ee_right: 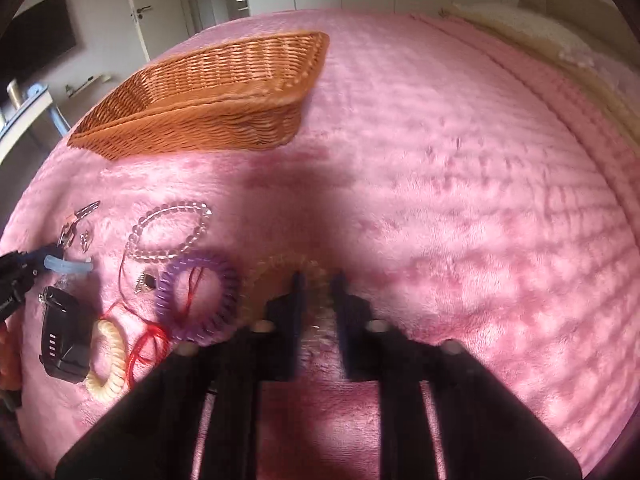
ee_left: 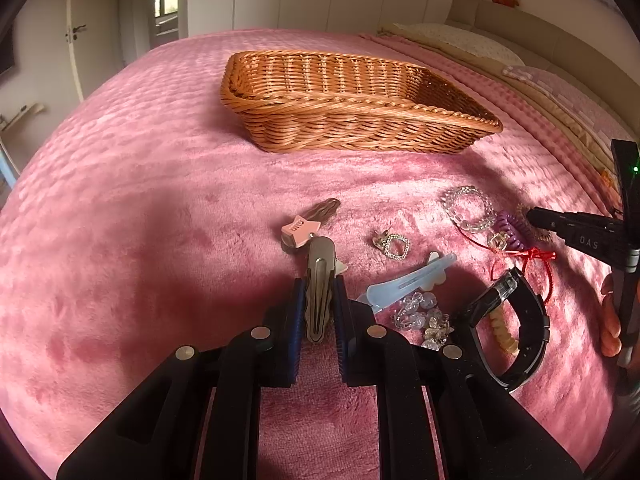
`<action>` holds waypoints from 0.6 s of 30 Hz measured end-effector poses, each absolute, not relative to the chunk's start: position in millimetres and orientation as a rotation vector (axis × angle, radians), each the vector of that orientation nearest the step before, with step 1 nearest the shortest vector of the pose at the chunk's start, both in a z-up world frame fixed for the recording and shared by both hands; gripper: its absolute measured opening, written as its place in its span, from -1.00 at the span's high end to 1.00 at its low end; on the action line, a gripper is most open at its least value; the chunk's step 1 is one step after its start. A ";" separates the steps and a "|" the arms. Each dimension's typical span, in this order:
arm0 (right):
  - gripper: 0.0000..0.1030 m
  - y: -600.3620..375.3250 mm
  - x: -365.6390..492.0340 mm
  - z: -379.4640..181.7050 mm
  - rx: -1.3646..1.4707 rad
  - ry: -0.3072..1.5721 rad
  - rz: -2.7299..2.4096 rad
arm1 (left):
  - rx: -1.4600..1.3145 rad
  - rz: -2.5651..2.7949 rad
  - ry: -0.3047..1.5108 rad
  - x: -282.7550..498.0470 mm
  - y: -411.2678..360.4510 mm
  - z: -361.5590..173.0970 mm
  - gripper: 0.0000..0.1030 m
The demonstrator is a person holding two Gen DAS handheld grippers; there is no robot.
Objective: Organize jewelry
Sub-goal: 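Carry both items into the wicker basket and open both tools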
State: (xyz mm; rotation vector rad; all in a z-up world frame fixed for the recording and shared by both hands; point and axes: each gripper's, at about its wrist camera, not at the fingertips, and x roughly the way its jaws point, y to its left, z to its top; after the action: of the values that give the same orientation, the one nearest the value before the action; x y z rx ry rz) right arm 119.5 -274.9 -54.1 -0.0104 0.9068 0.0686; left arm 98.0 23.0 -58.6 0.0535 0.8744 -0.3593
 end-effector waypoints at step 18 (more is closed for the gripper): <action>0.86 -222.8 146.3 72.9 0.009 0.611 0.201 | 0.034 -0.385 0.616 119.6 2.1 59.8 0.77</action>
State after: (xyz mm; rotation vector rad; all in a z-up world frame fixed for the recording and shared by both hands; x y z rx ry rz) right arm 146.3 -222.8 72.9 0.0088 0.6111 0.2015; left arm 119.6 2.1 59.8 0.0344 0.6158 -0.3847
